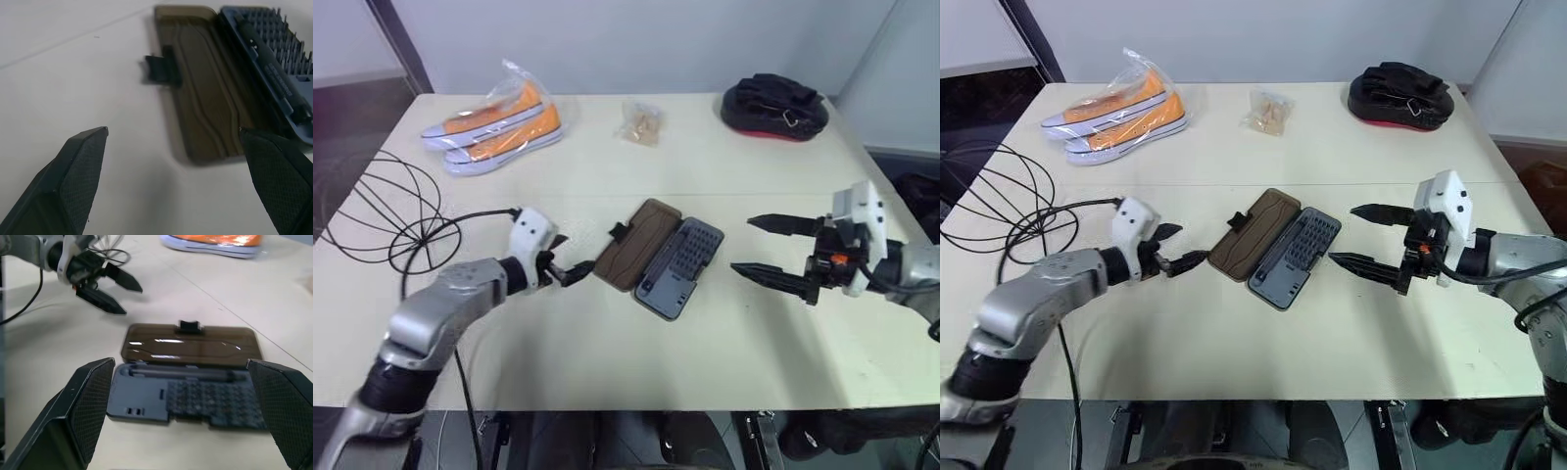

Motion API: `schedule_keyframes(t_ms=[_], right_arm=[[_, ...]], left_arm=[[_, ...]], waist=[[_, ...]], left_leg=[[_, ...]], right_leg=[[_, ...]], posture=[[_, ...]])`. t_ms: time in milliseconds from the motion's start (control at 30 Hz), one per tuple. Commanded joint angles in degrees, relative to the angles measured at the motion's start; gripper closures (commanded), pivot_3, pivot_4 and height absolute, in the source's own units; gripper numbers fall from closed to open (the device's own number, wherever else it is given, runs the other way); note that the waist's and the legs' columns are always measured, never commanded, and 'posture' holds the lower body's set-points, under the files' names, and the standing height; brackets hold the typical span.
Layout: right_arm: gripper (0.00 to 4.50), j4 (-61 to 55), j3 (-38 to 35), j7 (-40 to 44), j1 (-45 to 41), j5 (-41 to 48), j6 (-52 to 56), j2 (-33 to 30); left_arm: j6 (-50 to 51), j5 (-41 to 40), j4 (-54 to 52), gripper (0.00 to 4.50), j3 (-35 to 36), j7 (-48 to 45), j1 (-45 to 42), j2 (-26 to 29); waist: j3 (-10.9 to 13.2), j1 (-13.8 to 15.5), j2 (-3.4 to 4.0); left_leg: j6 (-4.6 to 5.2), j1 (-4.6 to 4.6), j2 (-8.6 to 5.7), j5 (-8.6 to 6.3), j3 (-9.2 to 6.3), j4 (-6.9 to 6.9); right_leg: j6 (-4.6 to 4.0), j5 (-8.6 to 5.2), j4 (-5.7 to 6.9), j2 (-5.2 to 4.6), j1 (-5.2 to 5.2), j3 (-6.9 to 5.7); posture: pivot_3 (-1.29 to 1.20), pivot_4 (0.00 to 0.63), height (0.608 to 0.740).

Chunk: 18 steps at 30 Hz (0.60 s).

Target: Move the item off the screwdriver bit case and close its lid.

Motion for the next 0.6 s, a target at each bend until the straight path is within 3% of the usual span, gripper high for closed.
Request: schedule_keyframes(t_ms=[33,267,433,600], right_arm=[[0.0,-4.76,-4.49,-2.57,2.13,2.0,1.02,-0.39],[0.0,-9.19,-7.21,-6.46,6.06,4.58,2.54,0.54],[0.0,-9.98,-8.36,-8.4,7.51,6.23,3.12,0.69],[0.0,-9.73,-7.33,-9.51,7.0,6.77,2.87,0.52]], left_arm=[[0.22,5.28,4.66,0.04,-3.22,0.5,-5.02,-3.09],[3.07,10.09,12.39,0.04,-3.78,0.46,-10.42,-7.1],[3.19,11.49,16.32,0.04,-1.6,-1.75,-12.67,-5.68],[9.25,11.55,12.83,0.04,-4.17,-3.09,-13.78,-7.27]], waist=[[0.0,-0.03,-0.01],[0.0,-0.25,-0.01],[0.01,-0.12,-0.02],[0.01,-0.06,-0.02]], left_leg=[[0.0,0.0,0.0,0.0,-0.01,0.01],[0.0,0.02,0.05,0.0,-0.01,0.04],[0.0,0.01,0.05,0.01,-0.03,0.08],[0.0,0.01,0.03,0.0,-0.03,0.11]], right_leg=[[0.01,0.0,0.01,0.0,0.01,0.0],[0.07,0.02,0.06,0.09,0.0,0.01],[0.07,0.03,0.06,0.07,0.0,0.01],[0.08,0.03,0.07,0.05,0.02,0.01]], posture=[[0.0,0.15,0.74],[0.0,0.15,0.74],[0.0,0.15,0.74],[0.0,0.15,0.74]])
